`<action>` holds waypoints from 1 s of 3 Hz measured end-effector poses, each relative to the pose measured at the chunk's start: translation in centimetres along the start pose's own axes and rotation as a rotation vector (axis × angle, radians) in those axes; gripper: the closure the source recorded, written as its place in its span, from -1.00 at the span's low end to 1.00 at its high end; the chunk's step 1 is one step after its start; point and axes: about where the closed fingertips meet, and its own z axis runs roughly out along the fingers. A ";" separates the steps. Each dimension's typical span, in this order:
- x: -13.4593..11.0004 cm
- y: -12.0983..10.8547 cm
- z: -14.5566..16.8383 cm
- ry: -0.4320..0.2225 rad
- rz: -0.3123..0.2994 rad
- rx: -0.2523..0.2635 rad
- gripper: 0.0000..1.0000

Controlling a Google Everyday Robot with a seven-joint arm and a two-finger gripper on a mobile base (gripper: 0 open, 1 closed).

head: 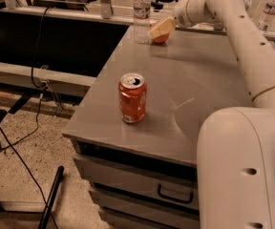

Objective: Move apple near water bottle

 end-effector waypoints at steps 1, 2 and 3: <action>0.6 -0.8 -1.2 -0.002 0.021 0.009 -1.00; 0.4 -1.9 -4.2 -0.018 0.039 0.027 -1.00; 0.0 -2.9 -8.0 -0.030 0.043 0.046 -1.00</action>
Offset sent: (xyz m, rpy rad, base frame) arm -0.0530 -0.0758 0.0569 0.0694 -0.0357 -0.0655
